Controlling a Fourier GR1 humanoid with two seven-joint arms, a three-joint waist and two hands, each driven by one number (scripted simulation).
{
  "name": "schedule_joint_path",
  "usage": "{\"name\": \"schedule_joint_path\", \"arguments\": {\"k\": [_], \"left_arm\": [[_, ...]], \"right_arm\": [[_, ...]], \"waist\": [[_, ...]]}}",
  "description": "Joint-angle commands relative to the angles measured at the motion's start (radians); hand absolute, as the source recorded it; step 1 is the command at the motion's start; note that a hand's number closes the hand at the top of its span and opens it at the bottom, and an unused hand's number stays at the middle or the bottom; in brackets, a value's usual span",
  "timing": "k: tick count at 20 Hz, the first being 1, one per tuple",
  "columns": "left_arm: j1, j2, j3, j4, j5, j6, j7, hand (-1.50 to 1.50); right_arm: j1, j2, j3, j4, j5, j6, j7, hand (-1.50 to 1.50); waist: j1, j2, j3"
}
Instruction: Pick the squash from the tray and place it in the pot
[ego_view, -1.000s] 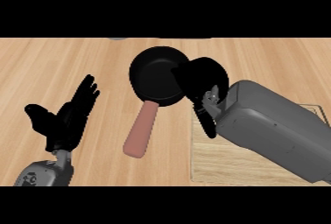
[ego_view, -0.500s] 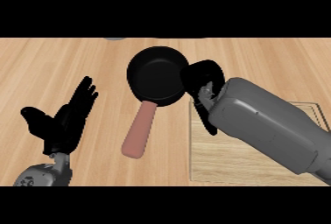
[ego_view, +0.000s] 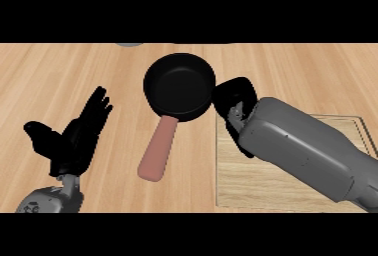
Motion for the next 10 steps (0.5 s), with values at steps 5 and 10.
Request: {"name": "schedule_joint_path", "arguments": {"k": [5, 10], "left_arm": [[-0.022, 0.003, 0.022, -0.020, 0.003, -0.013, 0.041, 0.00], [-0.005, -0.015, 0.007, -0.009, -0.028, -0.006, 0.014, 0.00]], "right_arm": [[0.121, 0.059, -0.006, -0.137, 0.070, -0.009, 0.222, -1.50], [0.122, 0.121, -0.034, -0.063, 0.110, -0.004, 0.252, -1.50]], "waist": [[-0.005, 0.001, 0.001], [0.001, 0.002, 0.000]]}}
